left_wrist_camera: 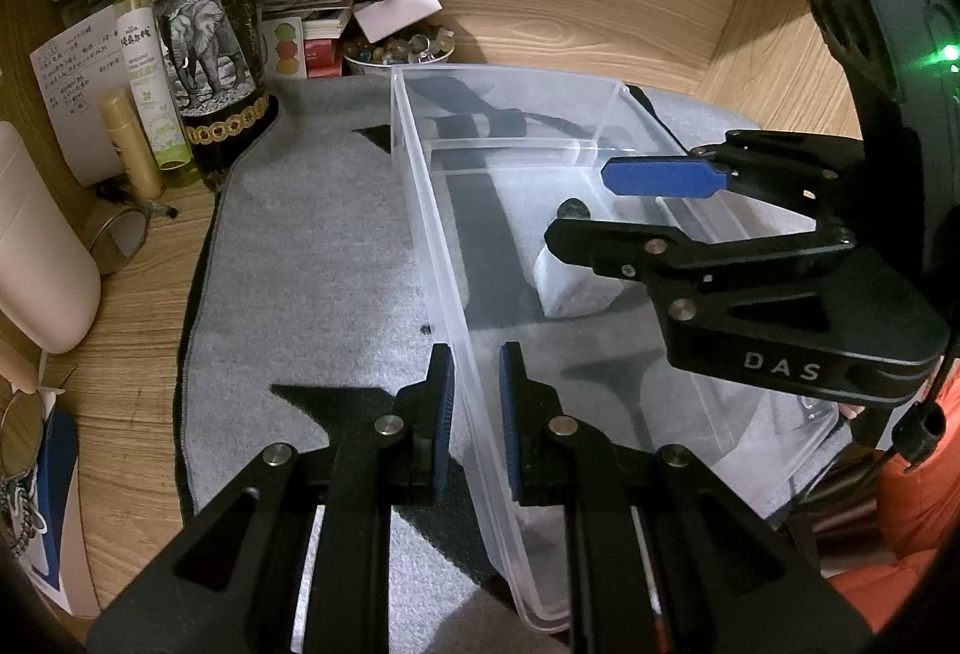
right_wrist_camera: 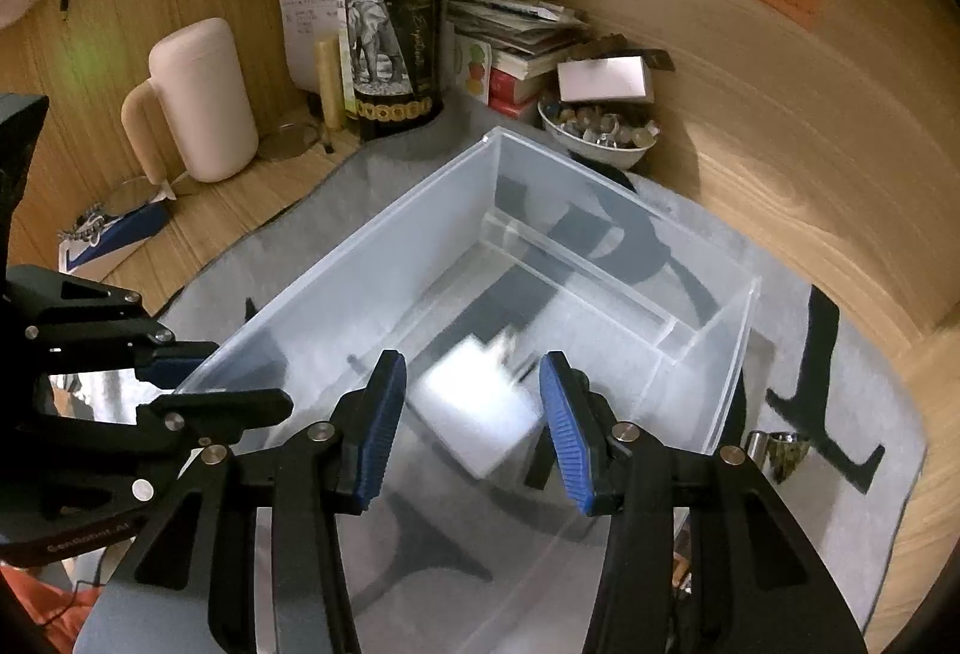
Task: Organize rigid objects
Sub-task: 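Carry the white plug adapter into the box and open the right gripper, then grasp the white handheld massager by its head with the right gripper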
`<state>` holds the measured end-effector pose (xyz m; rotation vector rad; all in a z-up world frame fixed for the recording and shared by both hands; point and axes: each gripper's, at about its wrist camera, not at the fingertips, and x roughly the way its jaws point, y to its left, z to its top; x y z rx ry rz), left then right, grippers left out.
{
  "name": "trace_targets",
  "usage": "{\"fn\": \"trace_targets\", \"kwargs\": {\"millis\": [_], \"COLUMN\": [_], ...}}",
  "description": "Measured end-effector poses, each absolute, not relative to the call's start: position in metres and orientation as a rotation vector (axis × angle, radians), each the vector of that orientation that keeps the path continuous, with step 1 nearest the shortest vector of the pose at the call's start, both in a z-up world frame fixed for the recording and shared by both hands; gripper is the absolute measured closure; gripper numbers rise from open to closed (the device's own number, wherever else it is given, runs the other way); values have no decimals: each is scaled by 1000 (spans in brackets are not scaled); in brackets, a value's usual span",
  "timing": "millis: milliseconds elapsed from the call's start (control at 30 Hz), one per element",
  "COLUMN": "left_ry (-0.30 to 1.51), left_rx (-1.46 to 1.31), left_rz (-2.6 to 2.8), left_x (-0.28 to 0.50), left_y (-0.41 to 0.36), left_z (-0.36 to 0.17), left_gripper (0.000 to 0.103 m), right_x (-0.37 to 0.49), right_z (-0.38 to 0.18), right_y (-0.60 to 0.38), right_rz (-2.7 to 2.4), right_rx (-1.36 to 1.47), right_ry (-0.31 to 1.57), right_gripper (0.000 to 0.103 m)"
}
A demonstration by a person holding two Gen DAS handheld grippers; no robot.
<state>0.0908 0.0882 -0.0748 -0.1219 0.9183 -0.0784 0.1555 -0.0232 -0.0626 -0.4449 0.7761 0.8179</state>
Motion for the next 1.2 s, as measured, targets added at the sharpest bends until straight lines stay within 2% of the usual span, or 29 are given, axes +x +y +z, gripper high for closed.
{"fn": "trace_targets", "kwargs": {"millis": [133, 367, 833, 933, 1200], "left_ry": [918, 917, 913, 911, 910], "left_rx": [-118, -118, -125, -123, -117], "left_rz": [-77, -78, -91, -95, -96], "left_x": [91, 91, 91, 90, 90], "left_y": [87, 87, 89, 89, 89], "left_z": [-74, -74, -74, -75, -75], "left_gripper": [90, 90, 90, 90, 90], "right_x": [152, 148, 139, 138, 132], "right_z": [-59, -47, -24, -28, -71], "right_y": [-26, -41, -133, -168, -228], "right_rz": [809, 793, 536, 425, 218], "right_rx": [-448, -418, -303, -248, -145], "right_ry": [751, 711, 650, 668, 803], "right_gripper": [51, 47, 45, 41, 40]}}
